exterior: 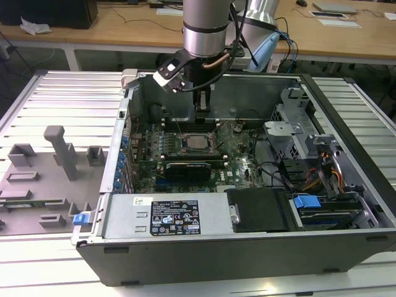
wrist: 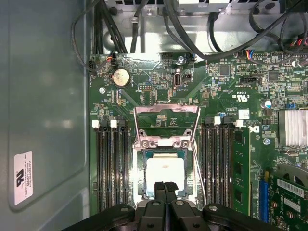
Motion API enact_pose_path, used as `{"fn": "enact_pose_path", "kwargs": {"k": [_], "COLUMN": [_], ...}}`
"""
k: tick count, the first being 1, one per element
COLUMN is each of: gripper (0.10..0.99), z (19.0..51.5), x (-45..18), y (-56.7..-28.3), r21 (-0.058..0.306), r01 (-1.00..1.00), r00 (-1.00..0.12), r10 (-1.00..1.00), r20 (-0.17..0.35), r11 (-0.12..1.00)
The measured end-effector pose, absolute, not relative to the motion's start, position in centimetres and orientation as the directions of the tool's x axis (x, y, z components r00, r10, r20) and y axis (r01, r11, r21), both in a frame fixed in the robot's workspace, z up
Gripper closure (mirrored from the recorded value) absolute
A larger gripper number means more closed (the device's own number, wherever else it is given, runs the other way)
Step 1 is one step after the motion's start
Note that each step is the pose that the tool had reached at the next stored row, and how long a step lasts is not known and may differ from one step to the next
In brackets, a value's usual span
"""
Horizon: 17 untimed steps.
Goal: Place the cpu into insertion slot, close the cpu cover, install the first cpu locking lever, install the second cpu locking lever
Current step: 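Close the cpu cover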
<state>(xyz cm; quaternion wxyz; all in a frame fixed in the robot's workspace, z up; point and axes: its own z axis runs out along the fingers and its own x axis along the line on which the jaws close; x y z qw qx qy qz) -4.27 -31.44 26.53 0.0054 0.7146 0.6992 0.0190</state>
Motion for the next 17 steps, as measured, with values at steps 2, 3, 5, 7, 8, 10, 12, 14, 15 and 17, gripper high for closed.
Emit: {"fn": "enact_pose_path", "kwargs": {"k": [2, 3, 5, 7, 8, 10, 12, 14, 15, 17], "gripper": [0.98, 0.98, 0.98, 0.98, 0.98, 0.98, 0.98, 0.98, 0.98, 0.98], "z": [26.53, 26.54, 26.53, 26.54, 26.54, 26.64, 26.71, 26.71, 26.71, 26.71], "x": [-4.27, -4.27, -4.27, -4.27, -4.27, -4.28, -4.27, -4.06, -3.89, -3.6], "y": [-31.44, -31.44, -31.44, -31.45, -31.44, -31.45, -31.45, -31.45, -31.45, -31.45], "r21": [0.034, 0.034, 0.035, 0.035, 0.035, 0.034, 0.035, 0.035, 0.035, 0.035], "r01": [0.999, 0.999, 0.999, 0.999, 0.999, 0.999, 0.999, 0.999, 0.999, 0.999], "r00": [0.021, 0.021, 0.021, 0.021, 0.021, 0.021, 0.021, 0.021, 0.022, 0.021], "r10": [1.0, 1.0, 1.0, 1.0, 1.0, 1.0, 1.0, 1.0, 1.0, 1.0], "r20": [0.02, 0.02, 0.02, 0.02, 0.02, 0.019, 0.02, 0.02, 0.02, 0.02], "r11": [-0.022, -0.022, -0.022, -0.022, -0.022, -0.022, -0.022, -0.022, -0.022, -0.022]}}
